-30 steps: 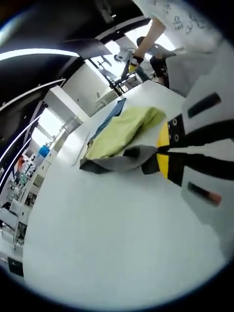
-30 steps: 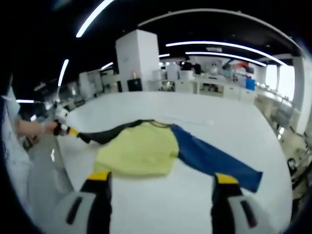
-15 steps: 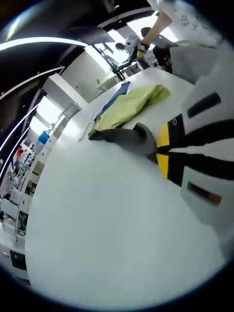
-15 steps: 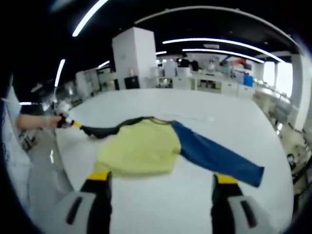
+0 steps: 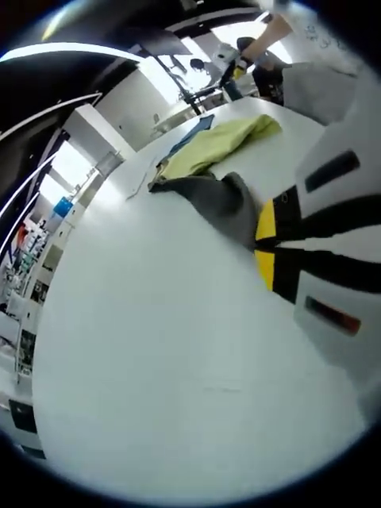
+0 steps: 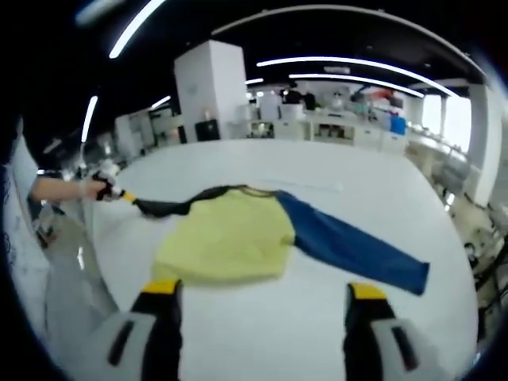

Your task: Fold the garment on the visible template until the final outline fits inside the template.

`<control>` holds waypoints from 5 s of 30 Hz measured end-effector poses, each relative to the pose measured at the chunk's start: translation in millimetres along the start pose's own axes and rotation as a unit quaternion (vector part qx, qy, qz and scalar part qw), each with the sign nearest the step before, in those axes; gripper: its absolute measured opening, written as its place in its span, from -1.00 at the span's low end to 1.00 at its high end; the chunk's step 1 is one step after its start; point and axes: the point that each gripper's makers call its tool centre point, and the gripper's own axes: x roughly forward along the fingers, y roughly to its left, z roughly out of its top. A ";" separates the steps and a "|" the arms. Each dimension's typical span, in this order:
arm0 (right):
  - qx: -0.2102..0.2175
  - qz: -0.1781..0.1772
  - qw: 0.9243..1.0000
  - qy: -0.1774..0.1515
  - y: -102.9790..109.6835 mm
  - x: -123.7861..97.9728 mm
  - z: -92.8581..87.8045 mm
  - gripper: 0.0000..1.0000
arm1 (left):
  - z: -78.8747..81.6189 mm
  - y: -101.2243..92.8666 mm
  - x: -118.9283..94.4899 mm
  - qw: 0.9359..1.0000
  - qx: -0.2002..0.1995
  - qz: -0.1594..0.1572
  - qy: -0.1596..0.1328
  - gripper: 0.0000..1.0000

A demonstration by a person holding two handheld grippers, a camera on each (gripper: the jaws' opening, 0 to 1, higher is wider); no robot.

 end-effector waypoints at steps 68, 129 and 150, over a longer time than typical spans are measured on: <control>0.058 -0.048 0.997 -0.003 19.7 -16.0 -32.5 0.66 | 41.8 -103.0 88.1 0.984 0.138 -0.082 0.082 -0.98; 0.074 -0.055 0.996 -0.011 20.4 -21.4 -38.0 0.64 | 60.9 -30.6 86.2 0.985 0.161 0.013 0.054 -1.00; 0.054 -0.031 0.998 -0.027 31.7 -7.9 -15.0 0.63 | 49.7 52.7 14.2 0.995 0.032 0.088 -0.023 -1.00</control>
